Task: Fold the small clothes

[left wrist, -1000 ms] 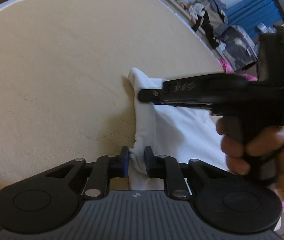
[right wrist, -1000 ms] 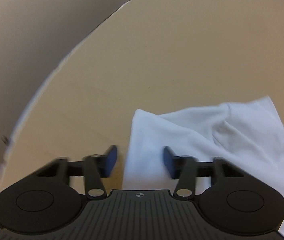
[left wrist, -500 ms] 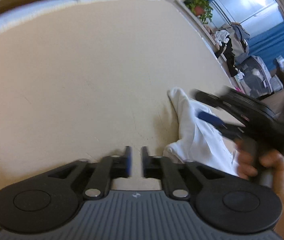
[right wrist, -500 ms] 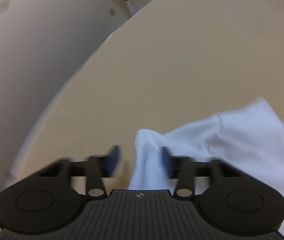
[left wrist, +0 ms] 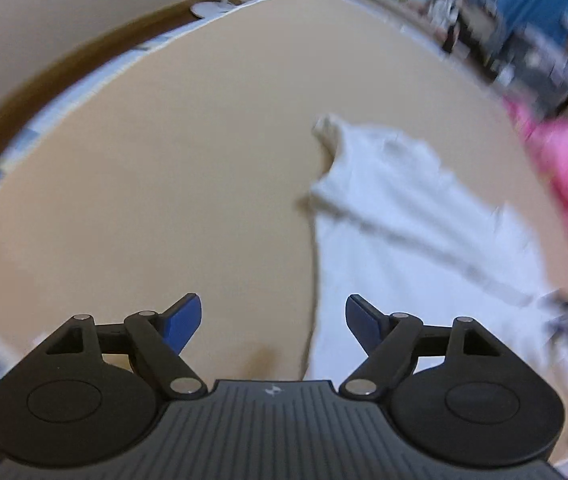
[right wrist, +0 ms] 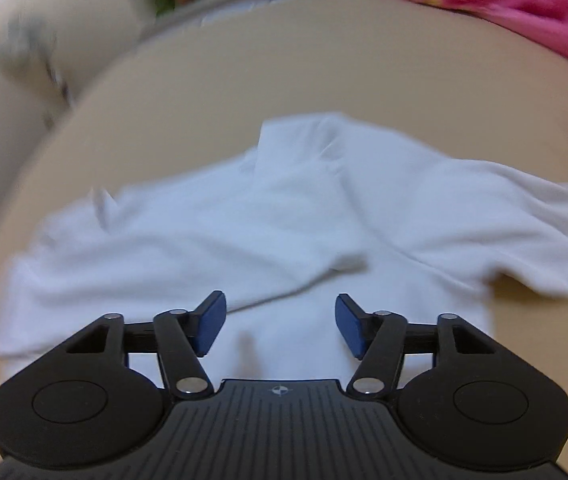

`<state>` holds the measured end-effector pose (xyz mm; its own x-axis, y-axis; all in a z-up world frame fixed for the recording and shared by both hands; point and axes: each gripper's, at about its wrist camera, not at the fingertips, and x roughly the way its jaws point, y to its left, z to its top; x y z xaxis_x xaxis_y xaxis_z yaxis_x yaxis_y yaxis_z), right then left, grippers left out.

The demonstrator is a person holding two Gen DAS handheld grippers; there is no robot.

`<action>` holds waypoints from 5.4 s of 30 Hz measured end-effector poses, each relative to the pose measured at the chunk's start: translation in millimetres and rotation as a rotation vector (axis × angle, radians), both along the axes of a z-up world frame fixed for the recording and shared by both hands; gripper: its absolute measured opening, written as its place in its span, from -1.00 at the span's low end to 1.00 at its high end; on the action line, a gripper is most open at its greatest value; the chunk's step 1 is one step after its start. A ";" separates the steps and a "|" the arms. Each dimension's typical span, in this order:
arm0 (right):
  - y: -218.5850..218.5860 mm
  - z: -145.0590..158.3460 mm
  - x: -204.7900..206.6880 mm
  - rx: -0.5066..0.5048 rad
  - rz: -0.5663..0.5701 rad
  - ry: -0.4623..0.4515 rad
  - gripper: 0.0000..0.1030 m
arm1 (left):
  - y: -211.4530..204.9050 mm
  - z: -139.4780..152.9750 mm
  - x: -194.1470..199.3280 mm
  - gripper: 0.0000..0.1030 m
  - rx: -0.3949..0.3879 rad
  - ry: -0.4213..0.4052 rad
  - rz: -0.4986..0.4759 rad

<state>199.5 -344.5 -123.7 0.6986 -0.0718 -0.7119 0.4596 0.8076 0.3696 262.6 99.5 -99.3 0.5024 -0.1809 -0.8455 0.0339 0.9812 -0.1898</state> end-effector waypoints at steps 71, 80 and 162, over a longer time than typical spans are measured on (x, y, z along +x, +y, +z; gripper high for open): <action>-377.3 -30.3 -223.2 0.139 -0.744 -0.235 -0.92 | -213.9 98.4 -128.5 0.69 0.461 -0.147 -0.211; -343.9 56.8 -179.8 -0.153 -0.658 -0.153 -0.92 | -162.8 89.8 -118.2 0.69 0.369 -0.119 -0.156; 113.9 66.0 -326.9 -0.387 0.171 -0.021 0.68 | -76.4 79.5 -224.3 0.78 0.383 -0.146 -0.136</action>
<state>-127.3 -230.6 -57.7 0.7375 -0.2133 -0.6408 0.3030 0.9525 0.0317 38.3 23.1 -19.7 0.6146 0.0589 -0.7866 0.1675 0.9647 0.2031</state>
